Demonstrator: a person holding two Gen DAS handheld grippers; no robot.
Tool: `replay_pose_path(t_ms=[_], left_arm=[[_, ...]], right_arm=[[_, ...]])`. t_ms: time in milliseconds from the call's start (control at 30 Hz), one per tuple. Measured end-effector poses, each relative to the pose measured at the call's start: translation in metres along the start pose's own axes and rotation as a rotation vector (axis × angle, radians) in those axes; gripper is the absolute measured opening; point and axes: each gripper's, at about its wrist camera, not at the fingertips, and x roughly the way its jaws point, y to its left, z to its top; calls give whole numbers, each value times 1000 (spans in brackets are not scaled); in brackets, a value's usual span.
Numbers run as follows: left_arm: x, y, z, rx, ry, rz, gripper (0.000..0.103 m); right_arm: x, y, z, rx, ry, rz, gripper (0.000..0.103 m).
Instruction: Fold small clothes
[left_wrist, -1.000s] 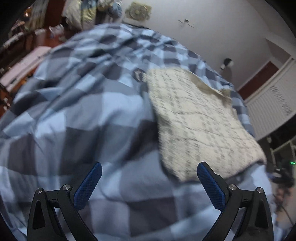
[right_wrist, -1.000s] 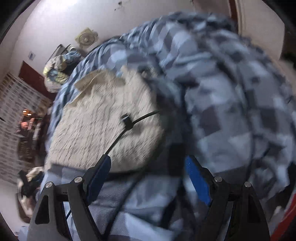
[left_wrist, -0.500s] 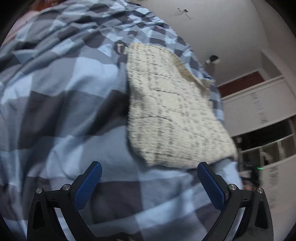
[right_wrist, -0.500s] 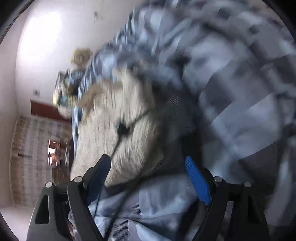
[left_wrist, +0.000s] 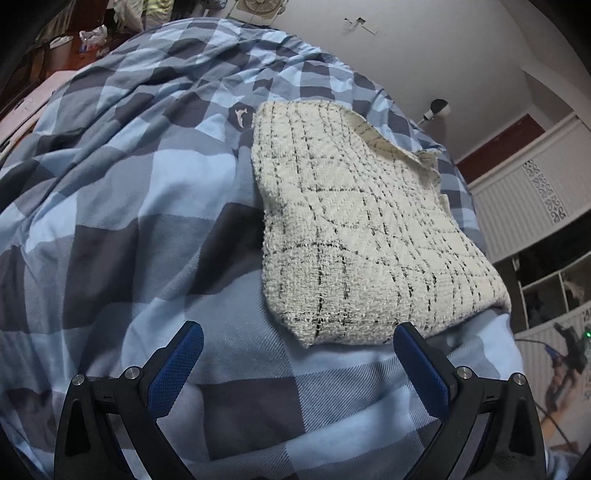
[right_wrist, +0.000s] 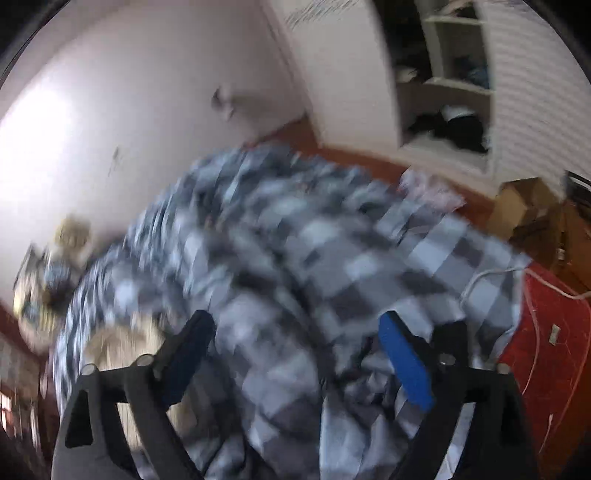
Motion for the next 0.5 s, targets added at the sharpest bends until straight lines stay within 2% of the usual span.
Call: replay_pose_path(t_ms=[100,233,267,367,433,500], left_arm=[[7,-1,-1,-16,20,-16,103],[15,-2,-2,-45,28,-46,103],[17,-2,-2,-55,33,-54,103],[23,2,1,-104,41,-105,103],[24,7,3,-149,32,-137,103],[23,11,8,-191,13,-163,102]], right_arm=[[49,36,-26,-97,173,125,90],[111,80,-67,-109,420,341,90],[119,87,-73,-106,457,366,90],[145,108,-92,-128,533,361,90],[148,114,-99,-149,549,331,90],[144,116,-102,-157,544,340,90]])
